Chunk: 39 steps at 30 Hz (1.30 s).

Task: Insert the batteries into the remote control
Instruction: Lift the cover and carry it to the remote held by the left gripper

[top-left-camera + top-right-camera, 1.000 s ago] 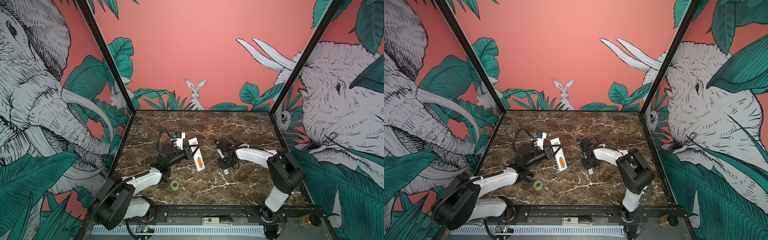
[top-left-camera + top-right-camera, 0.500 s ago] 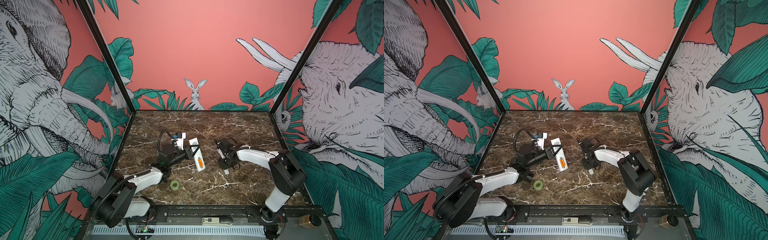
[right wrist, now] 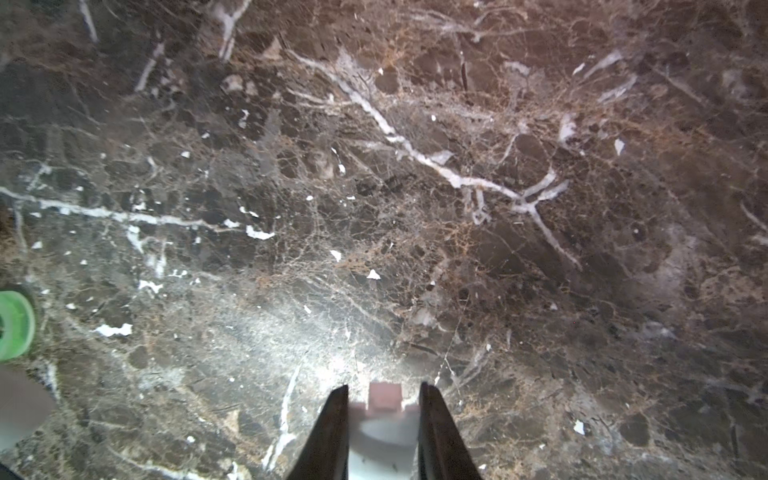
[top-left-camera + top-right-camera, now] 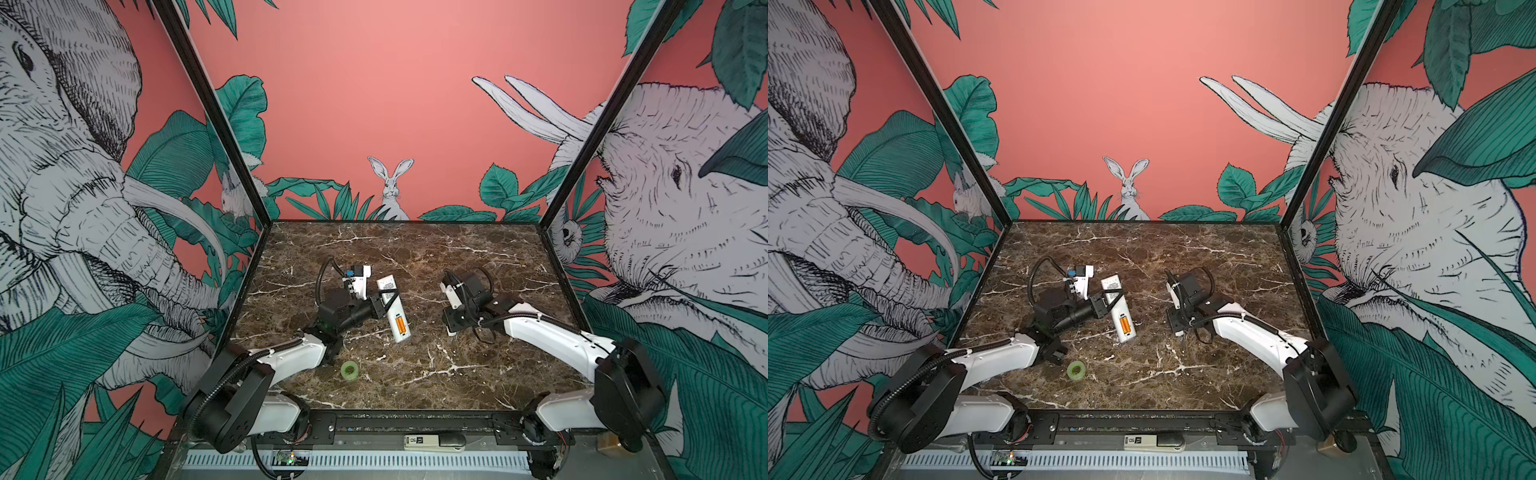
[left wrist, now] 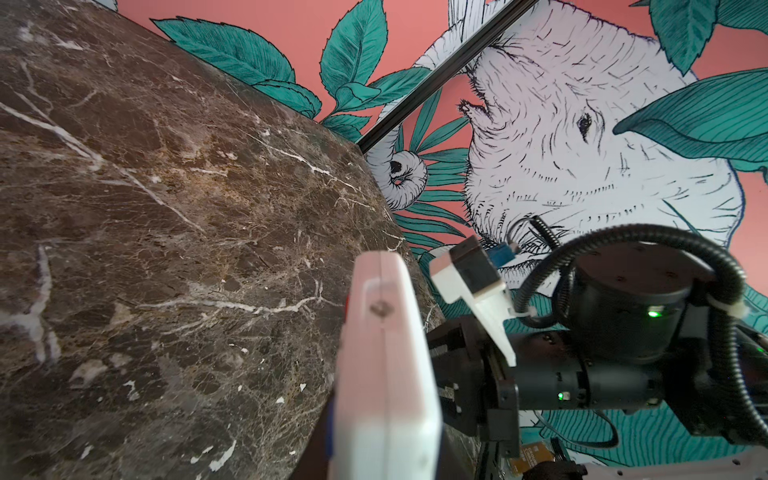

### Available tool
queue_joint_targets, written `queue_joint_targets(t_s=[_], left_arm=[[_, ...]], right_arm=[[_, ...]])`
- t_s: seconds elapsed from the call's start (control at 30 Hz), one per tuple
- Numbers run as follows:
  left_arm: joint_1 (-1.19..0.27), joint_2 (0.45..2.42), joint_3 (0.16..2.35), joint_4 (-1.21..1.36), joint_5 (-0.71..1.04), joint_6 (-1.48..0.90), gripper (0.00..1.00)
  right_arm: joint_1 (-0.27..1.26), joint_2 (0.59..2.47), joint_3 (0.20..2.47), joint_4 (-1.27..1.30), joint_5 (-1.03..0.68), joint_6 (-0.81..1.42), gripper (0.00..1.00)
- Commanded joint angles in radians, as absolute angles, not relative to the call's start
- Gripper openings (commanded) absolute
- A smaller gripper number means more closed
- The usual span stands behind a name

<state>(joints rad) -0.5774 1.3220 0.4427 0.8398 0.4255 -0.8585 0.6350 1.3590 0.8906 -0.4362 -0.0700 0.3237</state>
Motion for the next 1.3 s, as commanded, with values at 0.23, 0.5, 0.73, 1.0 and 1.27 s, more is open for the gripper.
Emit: queue_joint_targets(t_s=[0.23,0.5,0.73,1.0,1.27], left_arm=[[-0.584,1.328,0.477,0.896,0.394,-0.889,0.00],[-0.584,1.334,0.482,0.902,0.382,-0.899,0.00],[-0.584,1.338,0.500,0.889,0.382,-0.893,0.00],[-0.584,1.347,0.484,0.912,0.376,-0.904,0.00],[-0.584,1.348,0.483,0.920,0.378,-0.906,0.00]], right_arm=[[0.690,1.183,0.838,-0.245,-0.112,0.340,0.13],[0.773,1.153,0.827,-0.128,-0.096,0.365,0.10],[0.840,1.162,0.815,-0.031,-0.064,0.390,0.08],[0.882,1.217,0.819,0.070,-0.072,0.402,0.07],[0.909,1.277,0.826,0.129,-0.083,0.419,0.06]])
